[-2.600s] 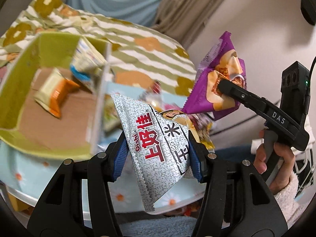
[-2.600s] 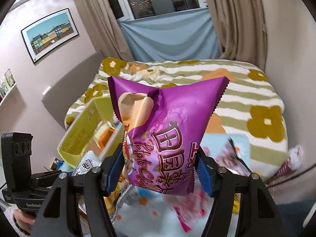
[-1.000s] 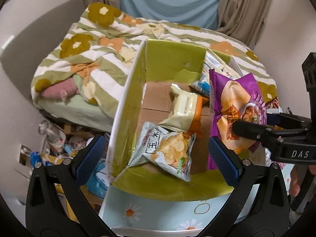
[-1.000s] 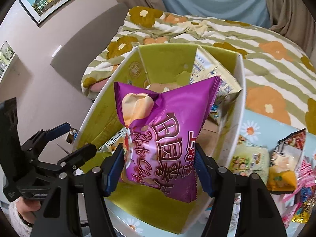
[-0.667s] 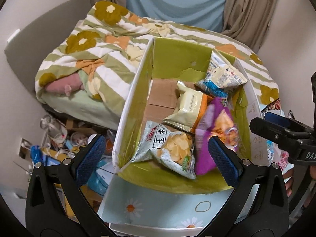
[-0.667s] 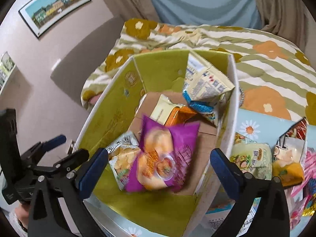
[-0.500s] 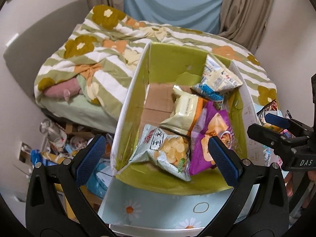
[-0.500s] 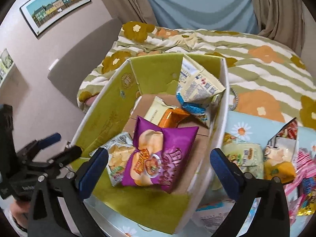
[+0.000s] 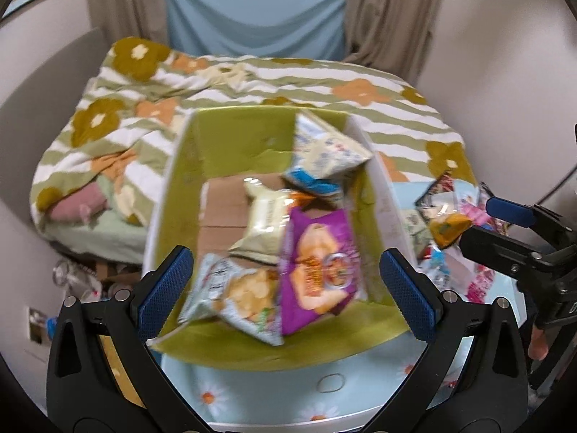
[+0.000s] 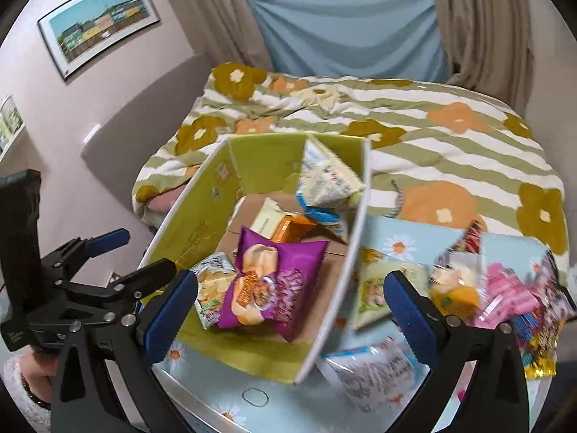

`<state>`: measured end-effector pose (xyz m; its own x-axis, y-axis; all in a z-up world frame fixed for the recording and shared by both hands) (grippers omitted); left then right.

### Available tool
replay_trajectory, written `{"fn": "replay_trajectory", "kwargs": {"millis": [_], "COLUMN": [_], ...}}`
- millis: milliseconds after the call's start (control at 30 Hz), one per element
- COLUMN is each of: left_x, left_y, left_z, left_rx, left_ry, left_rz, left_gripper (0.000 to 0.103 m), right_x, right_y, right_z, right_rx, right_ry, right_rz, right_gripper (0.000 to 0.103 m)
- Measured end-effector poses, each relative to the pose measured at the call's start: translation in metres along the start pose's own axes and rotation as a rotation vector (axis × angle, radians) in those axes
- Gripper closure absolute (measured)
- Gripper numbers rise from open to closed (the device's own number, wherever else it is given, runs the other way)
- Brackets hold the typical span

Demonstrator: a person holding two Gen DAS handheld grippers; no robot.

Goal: Organize snacks
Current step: 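Withdraw both grippers from the box toward the remaining snacks, then grasp the white-orange chip bag with the left gripper while the right grasps the cartoon-printed bag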

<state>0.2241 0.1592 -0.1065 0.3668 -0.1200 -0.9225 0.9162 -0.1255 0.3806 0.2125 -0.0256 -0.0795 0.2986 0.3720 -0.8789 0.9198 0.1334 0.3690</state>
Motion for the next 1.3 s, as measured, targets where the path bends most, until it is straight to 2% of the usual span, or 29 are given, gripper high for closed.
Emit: {"fn": "replay_trajectory", "kwargs": {"millis": [200, 367, 600, 767, 933, 1167, 1300], "left_x": [0.001, 0.002, 0.027, 0.057, 0.088, 0.134, 0.16], "left_y": [0.01, 0.015, 0.015, 0.025, 0.043, 0.063, 0.07], "left_z": [0.053, 0.109, 0.188, 0.223, 0.24, 0.253, 0.258], "left_rx": [0.077, 0.135, 0.124, 0.117, 0.094, 0.073, 0.06], "left_ry": [-0.05, -0.069, -0.093, -0.031, 0.004, 0.019, 0.041], "left_rz": [0.014, 0.023, -0.013, -0.045, -0.074, -0.13, -0.167], "left_gripper": [0.0, 0.0, 0.0, 0.0, 0.0, 0.0, 0.0], "right_x": [-0.041, -0.076, -0.094, -0.088, -0.065, -0.035, -0.016], "right_y": [-0.017, -0.033, -0.05, -0.055, -0.057, -0.063, -0.064], "right_z": [0.038, 0.089, 0.167, 0.228, 0.269, 0.302, 0.31], "right_rx": [0.069, 0.096, 0.057, 0.02, -0.04, -0.094, -0.12], "right_ry": [-0.072, -0.127, -0.153, -0.147, -0.134, -0.054, -0.035], "right_rz": [0.061, 0.126, 0.094, 0.051, -0.006, -0.034, -0.064], "right_gripper": [0.0, 0.0, 0.0, 0.0, 0.0, 0.0, 0.0]}}
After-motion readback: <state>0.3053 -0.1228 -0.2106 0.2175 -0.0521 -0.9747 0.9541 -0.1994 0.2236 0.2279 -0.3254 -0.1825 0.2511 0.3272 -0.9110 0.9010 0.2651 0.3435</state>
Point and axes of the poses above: each gripper's, at about its wrist camera, not at the fingertips, and x roughly the way its jaws point, z to its right, y to its top, the point moved 4 cm from there along x, roughly the way its jaws point, and after that the axes turned 15 degrees about -z, right-handed, at the moved point
